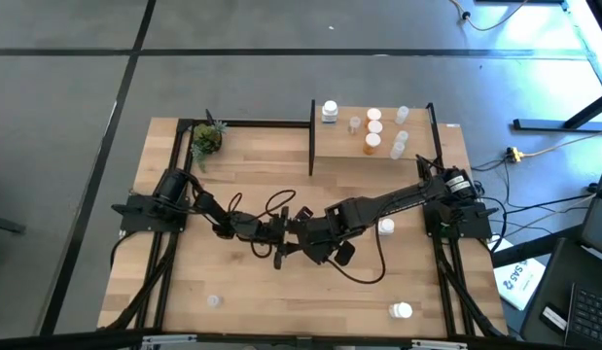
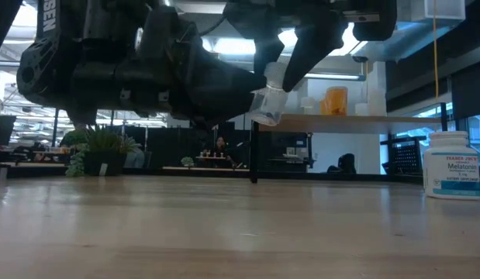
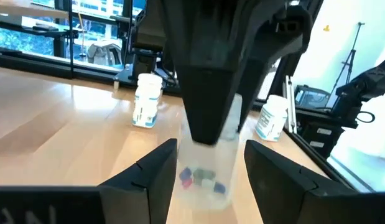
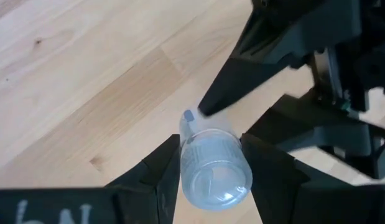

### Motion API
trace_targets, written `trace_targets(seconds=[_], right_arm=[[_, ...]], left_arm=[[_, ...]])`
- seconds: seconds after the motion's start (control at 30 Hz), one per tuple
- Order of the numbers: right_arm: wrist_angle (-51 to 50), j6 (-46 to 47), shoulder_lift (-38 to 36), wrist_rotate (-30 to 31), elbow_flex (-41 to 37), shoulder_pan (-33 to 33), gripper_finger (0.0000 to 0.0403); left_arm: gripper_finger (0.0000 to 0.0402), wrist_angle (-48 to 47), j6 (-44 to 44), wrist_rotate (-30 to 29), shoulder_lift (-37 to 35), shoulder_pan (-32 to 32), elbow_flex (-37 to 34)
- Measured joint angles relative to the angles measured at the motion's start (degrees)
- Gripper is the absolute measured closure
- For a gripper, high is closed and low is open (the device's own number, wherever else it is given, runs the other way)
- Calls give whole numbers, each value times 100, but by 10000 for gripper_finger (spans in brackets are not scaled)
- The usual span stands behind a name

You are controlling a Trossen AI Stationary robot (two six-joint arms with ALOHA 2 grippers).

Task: Pick and place medicine bottles onto shelf by color
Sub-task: Put the top green transparent pill bottle on the shelf aligned with the other green transparent pill bottle

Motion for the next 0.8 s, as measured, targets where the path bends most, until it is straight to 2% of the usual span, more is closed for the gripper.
trace_targets(seconds=[0.5, 0.8], right_arm=[[-940, 1222, -32, 44, 57, 4, 239], [-1336, 1758, -390, 639, 57, 151, 239]], left_arm=[[221, 138, 40, -65, -40, -2, -352], [221, 632, 375, -68, -206, -50, -593]])
